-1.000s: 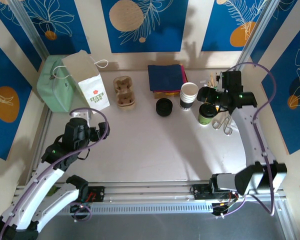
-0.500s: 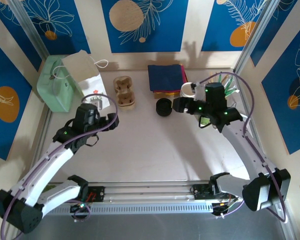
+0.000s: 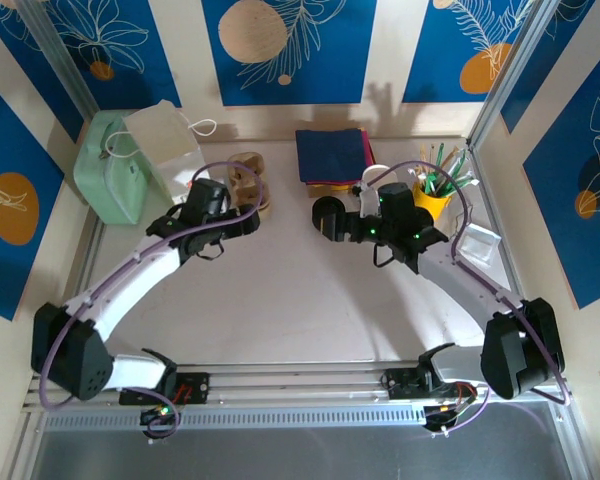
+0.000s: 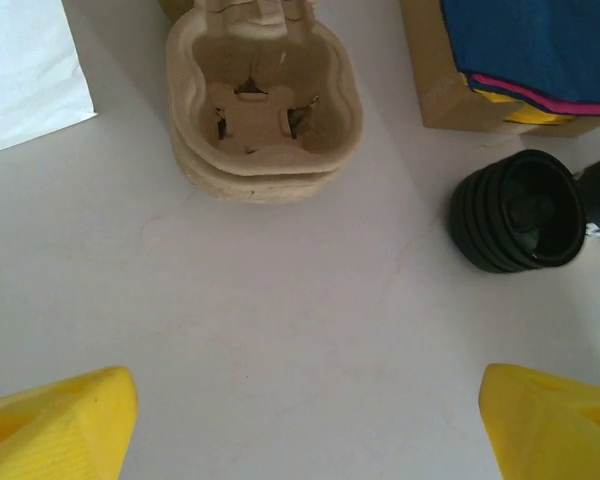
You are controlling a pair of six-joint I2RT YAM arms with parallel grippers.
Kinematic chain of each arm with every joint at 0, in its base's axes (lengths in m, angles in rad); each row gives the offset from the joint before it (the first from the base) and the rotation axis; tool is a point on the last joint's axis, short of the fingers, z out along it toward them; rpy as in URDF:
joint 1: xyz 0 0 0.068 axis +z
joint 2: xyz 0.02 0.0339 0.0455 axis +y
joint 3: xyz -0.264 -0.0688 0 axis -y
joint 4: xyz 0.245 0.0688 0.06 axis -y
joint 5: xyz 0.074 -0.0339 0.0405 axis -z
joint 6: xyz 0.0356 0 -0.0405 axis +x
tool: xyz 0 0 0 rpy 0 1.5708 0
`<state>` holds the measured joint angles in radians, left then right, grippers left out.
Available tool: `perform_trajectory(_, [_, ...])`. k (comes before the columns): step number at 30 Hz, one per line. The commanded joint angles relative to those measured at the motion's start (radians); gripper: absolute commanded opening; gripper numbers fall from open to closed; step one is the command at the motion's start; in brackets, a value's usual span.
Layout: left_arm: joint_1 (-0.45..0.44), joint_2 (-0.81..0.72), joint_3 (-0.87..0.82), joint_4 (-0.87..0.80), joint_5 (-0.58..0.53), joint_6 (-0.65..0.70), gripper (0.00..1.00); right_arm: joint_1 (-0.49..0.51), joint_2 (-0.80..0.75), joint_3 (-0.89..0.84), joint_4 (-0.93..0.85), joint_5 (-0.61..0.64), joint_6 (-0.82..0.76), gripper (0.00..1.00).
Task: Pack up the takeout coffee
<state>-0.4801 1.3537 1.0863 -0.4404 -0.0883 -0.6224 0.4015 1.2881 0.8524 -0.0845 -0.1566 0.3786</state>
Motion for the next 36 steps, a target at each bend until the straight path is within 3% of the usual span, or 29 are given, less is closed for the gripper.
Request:
perform_trajectory(1, [0.004,0.086,0.059,0.049,-0.045,-0.042,0.88,0.031,0.028,-0.026,0.102,0.029,0.015,0.83])
perform_trajectory(12, [0.052,0.328,0.217,0.049,-0.165,-0.120,0.84,0.185,0.137,0.023,0.096,0.163,-0.046,0.83])
perform_trajectory(25, [0.083,0.517,0.415,-0.045,-0.221,-0.156,0.64,0.194,0.148,0.023,0.103,0.189,-0.026,0.83])
perform_trajectory(36, [0.102,0.562,0.428,-0.065,-0.228,-0.172,0.59,0.194,0.170,0.029,0.101,0.216,-0.029,0.82])
